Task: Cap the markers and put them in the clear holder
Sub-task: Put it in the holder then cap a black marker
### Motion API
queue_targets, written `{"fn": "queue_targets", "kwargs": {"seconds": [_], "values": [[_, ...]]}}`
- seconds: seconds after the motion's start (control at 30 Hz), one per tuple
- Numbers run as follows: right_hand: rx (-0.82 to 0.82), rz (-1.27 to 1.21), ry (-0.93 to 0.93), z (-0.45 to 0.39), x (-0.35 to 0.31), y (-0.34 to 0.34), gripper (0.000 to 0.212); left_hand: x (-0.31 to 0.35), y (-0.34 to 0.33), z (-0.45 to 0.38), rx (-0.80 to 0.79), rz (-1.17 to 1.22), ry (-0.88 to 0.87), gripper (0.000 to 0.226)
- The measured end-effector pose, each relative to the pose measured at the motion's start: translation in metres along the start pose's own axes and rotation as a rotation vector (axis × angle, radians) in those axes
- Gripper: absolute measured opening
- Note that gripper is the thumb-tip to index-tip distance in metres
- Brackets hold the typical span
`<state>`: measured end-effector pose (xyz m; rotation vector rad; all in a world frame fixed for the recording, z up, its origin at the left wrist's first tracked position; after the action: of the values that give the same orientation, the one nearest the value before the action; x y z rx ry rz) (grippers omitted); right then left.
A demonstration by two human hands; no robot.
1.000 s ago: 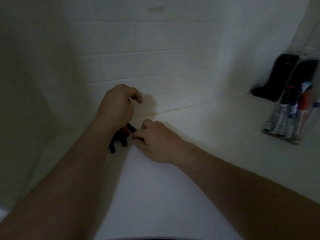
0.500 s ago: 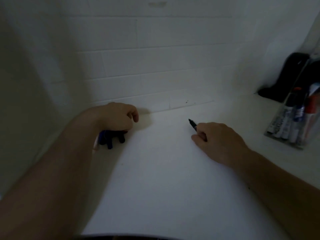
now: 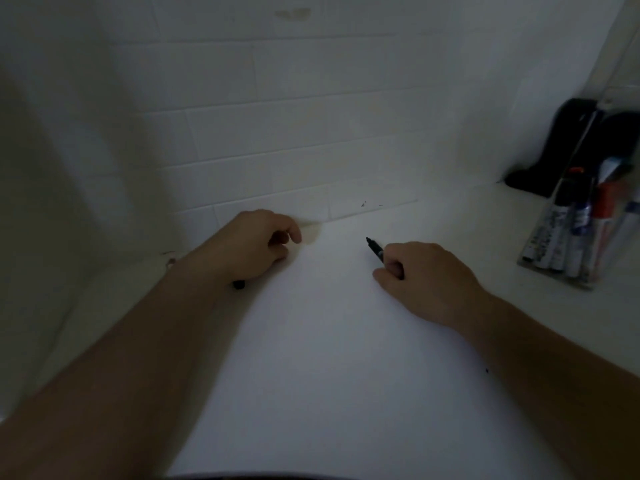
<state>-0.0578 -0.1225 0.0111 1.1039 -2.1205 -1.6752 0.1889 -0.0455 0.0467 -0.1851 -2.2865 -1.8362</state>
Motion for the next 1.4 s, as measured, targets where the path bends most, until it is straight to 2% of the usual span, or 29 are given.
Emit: {"fn": "queue_targets", "kwargs": {"seconds": [0.1, 0.2, 0.27, 0.33, 0.37, 0.47, 0.57, 0.63, 0.8, 1.03, 1.23, 1.4], "values": [[-0.005, -0.007, 0.004, 0.0, 0.001, -0.001, 0.038, -0.007, 0.004, -0.001, 0.02, 0.015, 0.034, 0.026], [-0.01, -0.015, 0.012, 0.0, 0.001, -0.001, 0.035, -0.016, 0.003, 0.002, -0.094, -0.068, 0.106, 0.04], [-0.003, -0.042, -0.002, 0.0, 0.001, 0.0, 0.029, -0.013, -0.001, 0.003, -0.136, -0.085, 0.109, 0.027], [0.042, -0.156, -0.032, 0.0, 0.003, 0.002, 0.02, -0.004, -0.002, 0.001, -0.082, -0.059, 0.083, 0.015], [0.078, -0.234, -0.05, 0.0, 0.004, 0.004, 0.018, 0.001, -0.002, 0.0, -0.03, -0.025, 0.064, 0.013], [0.147, -0.357, -0.055, -0.003, 0.006, 0.007, 0.035, 0.024, -0.004, 0.003, 0.106, 0.25, 0.02, 0.012], [0.156, -0.328, 0.007, -0.004, 0.002, 0.006, 0.039, 0.049, -0.012, 0.009, 0.124, 0.519, -0.008, 0.018], [0.196, -0.274, 0.057, -0.004, -0.002, 0.008, 0.035, 0.053, -0.018, 0.008, 0.125, 0.588, -0.019, 0.026], [0.217, -0.161, 0.152, -0.001, -0.011, 0.012, 0.027, 0.043, -0.024, 0.003, 0.147, 0.533, 0.001, 0.035], [0.196, -0.067, 0.175, 0.001, -0.016, 0.011, 0.032, 0.049, -0.024, 0.002, 0.16, 0.423, -0.068, 0.025], [0.189, -0.032, 0.151, 0.002, -0.013, 0.01, 0.028, 0.058, -0.021, 0.004, 0.181, 0.34, -0.156, 0.023], [0.178, -0.002, 0.172, 0.003, -0.018, 0.01, 0.028, 0.067, -0.026, 0.005, 0.108, 0.331, -0.224, 0.021]]}}
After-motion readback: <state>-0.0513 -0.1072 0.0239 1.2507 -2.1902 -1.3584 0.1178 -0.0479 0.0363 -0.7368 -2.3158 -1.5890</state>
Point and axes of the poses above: each hand's wrist, its own z-axis away from the middle knuckle, its own y-axis out of the back of the hand, x = y × z, the point moved 5 cm from there along -z, towards the middle knuckle, and after that the axes turned 1 degree about -y, right-handed, at the moved point
